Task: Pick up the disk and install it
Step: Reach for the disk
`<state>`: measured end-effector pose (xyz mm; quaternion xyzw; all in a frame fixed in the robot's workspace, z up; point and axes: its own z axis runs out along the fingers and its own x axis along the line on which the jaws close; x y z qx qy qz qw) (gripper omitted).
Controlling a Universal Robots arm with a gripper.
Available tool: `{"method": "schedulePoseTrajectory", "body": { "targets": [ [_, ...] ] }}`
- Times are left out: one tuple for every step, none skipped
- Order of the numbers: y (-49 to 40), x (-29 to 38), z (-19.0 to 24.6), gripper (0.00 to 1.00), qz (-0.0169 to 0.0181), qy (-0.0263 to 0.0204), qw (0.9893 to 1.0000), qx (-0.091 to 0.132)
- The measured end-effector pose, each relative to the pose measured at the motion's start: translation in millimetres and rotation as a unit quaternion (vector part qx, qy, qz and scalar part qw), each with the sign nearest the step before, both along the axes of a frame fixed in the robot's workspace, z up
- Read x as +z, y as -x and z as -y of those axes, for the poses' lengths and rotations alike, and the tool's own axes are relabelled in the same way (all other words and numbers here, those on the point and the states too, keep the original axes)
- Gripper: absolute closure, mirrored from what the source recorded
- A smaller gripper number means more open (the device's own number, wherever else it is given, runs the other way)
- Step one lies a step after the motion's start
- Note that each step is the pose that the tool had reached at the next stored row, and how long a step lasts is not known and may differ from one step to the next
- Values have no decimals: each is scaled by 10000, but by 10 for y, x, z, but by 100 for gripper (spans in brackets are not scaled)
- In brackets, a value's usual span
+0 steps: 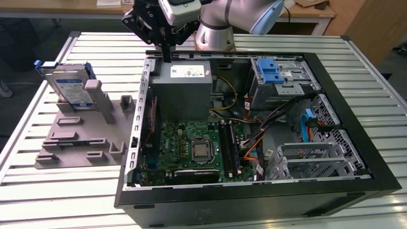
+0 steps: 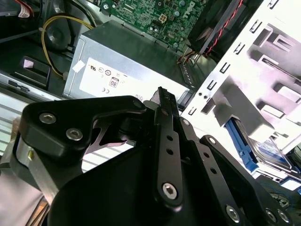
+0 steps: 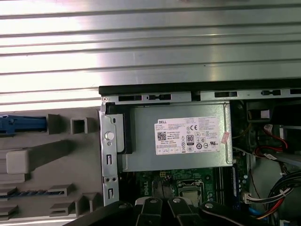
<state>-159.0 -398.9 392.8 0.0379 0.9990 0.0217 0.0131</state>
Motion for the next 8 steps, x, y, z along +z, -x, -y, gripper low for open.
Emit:
{"method": "schedulePoseTrajectory", "body": {
  "targets": [
    [3, 0, 0, 89, 0, 0, 10000, 0],
    [5, 0, 0, 89, 0, 0, 10000, 0],
    [7, 0, 0, 89, 0, 0, 10000, 0],
    [10, 0, 0, 89, 0, 0, 10000, 0],
    [14, 0, 0, 89, 0, 0, 10000, 0],
    [17, 0, 0, 89, 0, 0, 10000, 0],
    [20, 0, 0, 89, 0, 0, 10000, 0],
    [24, 0, 0, 89, 0, 0, 10000, 0]
  ]
}}
